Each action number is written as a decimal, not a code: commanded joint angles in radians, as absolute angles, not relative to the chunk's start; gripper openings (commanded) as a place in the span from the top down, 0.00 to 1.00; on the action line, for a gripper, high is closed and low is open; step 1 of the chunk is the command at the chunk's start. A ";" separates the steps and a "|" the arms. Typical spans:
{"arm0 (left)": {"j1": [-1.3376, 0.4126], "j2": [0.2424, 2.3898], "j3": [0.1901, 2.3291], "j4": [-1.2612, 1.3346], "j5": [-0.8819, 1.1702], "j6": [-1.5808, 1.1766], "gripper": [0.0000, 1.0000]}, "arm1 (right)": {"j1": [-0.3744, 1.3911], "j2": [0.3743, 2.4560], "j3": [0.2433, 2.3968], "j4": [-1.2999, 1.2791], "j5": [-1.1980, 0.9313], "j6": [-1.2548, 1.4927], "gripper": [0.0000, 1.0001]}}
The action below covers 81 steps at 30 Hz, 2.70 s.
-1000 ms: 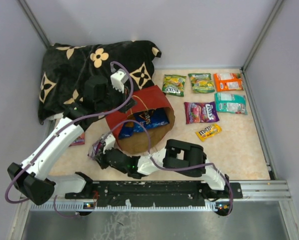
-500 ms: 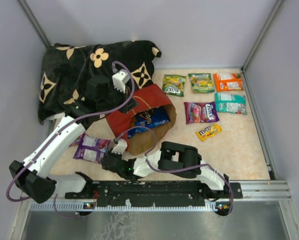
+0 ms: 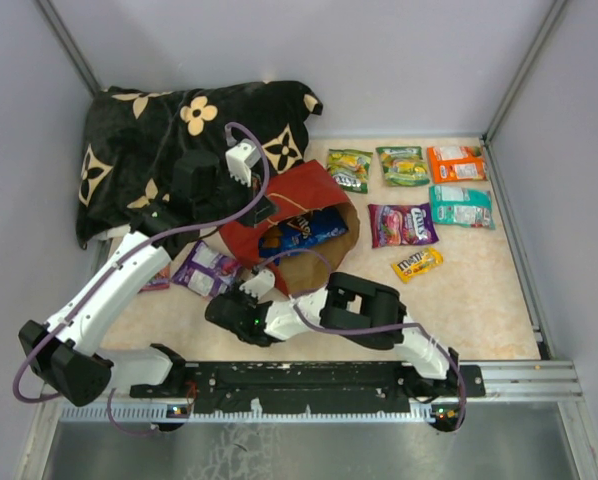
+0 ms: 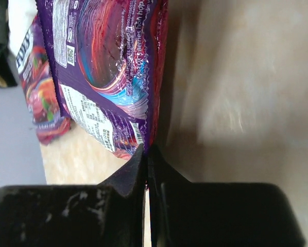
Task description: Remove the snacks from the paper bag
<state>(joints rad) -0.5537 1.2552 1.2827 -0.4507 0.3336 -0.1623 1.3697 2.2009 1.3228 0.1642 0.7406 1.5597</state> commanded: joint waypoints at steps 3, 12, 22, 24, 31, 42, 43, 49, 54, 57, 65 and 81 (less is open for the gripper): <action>-0.545 1.262 1.317 -0.434 0.363 -0.178 1.00 | 1.261 2.272 1.444 0.038 0.810 1.417 1.00; -0.542 1.271 1.317 -0.433 0.376 -0.181 1.00 | 1.216 2.371 1.652 0.130 0.614 1.063 0.85; -0.541 1.271 1.315 -0.433 0.368 -0.178 1.00 | 1.256 2.227 1.496 0.156 0.571 0.837 0.17; -0.539 1.270 1.316 -0.431 0.369 -0.178 1.00 | 1.270 2.183 1.463 0.128 0.613 0.757 0.20; -0.525 1.260 1.307 -0.409 0.397 -0.190 1.00 | 1.308 2.147 1.467 -0.006 0.800 0.600 0.28; -0.514 1.257 1.296 -0.388 0.423 -0.199 1.00 | 1.260 2.168 1.401 0.247 0.663 0.594 0.44; -0.515 1.257 1.297 -0.388 0.424 -0.199 1.00 | 1.273 2.149 1.358 0.334 0.654 0.538 0.44; -0.513 1.260 1.295 -0.389 0.427 -0.199 1.00 | 1.347 2.054 1.105 0.694 0.621 0.301 0.39; -0.513 1.273 1.299 -0.393 0.436 -0.201 1.00 | 1.433 2.021 1.028 0.817 0.634 -0.100 0.28; -0.513 1.274 1.300 -0.394 0.440 -0.201 1.00 | 1.471 2.073 1.083 0.774 0.704 -0.408 0.21; -0.512 1.267 1.299 -0.396 0.429 -0.196 1.00 | 1.480 2.041 0.953 0.874 0.405 -1.011 0.12; -0.512 1.269 1.300 -0.403 0.425 -0.187 1.00 | 1.285 2.194 1.174 0.678 0.248 -1.319 0.20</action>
<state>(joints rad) -0.5190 1.2739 1.2827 -0.4118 0.4129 -0.1875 1.3163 2.1471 1.0649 0.7757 0.3107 -1.2541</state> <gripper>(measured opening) 0.014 0.845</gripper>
